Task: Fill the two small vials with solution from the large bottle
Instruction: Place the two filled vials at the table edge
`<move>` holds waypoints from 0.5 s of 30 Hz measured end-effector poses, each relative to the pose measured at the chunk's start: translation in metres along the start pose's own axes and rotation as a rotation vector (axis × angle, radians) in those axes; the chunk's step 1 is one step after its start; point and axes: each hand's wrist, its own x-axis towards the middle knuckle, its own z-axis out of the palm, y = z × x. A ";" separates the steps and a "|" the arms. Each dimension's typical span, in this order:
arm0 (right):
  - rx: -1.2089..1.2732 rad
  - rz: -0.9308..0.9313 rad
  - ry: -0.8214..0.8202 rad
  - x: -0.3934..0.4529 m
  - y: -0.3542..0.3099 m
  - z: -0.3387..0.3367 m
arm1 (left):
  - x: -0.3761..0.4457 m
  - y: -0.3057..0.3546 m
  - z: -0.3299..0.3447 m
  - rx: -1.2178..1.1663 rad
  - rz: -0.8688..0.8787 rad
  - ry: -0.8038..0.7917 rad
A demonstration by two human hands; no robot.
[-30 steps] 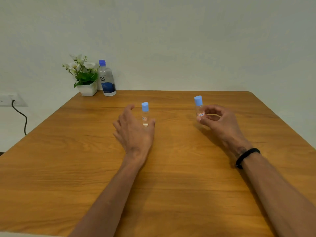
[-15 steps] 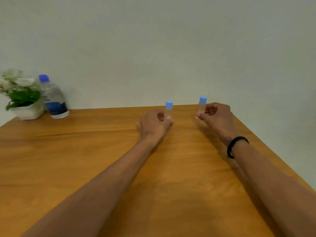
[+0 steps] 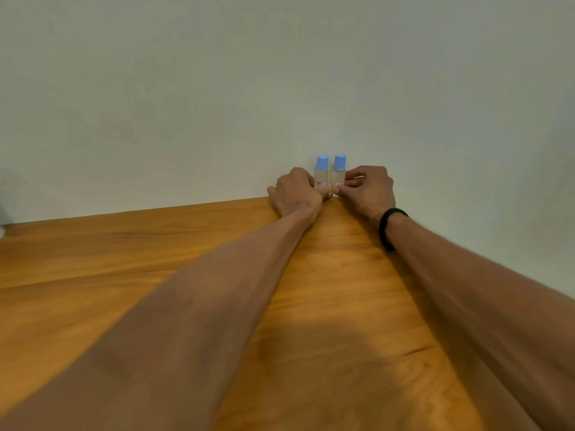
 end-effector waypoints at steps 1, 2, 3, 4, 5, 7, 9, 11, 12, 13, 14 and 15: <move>-0.004 -0.008 -0.007 0.004 0.002 0.002 | 0.004 0.000 0.001 0.008 0.005 0.008; -0.007 -0.007 -0.011 0.007 0.002 0.003 | 0.007 0.000 0.002 0.015 0.007 0.009; -0.004 -0.004 -0.011 0.009 0.003 0.003 | 0.009 0.000 0.002 0.014 0.007 0.009; -0.004 0.005 -0.009 0.009 0.003 0.003 | 0.009 0.000 0.003 0.009 0.005 0.005; 0.002 0.010 -0.012 0.010 0.004 0.003 | 0.008 0.001 0.003 -0.005 0.003 -0.003; 0.014 0.023 -0.025 0.007 0.003 0.003 | 0.001 0.001 -0.001 -0.040 -0.013 -0.021; 0.034 0.047 -0.051 0.005 0.002 0.001 | -0.005 0.001 -0.006 -0.077 -0.032 -0.033; 0.058 0.089 -0.068 0.002 -0.001 0.000 | -0.013 0.000 -0.014 -0.098 -0.065 -0.061; 0.066 0.123 -0.079 -0.001 -0.002 -0.001 | -0.019 -0.001 -0.019 -0.107 -0.082 -0.072; 0.082 0.152 -0.083 -0.005 0.000 -0.001 | -0.020 -0.006 -0.021 -0.129 -0.084 -0.075; 0.076 0.182 -0.071 -0.008 -0.001 -0.002 | -0.025 -0.009 -0.026 -0.126 -0.090 -0.085; 0.074 0.203 -0.049 -0.011 -0.006 -0.003 | -0.027 -0.011 -0.031 -0.142 -0.086 -0.094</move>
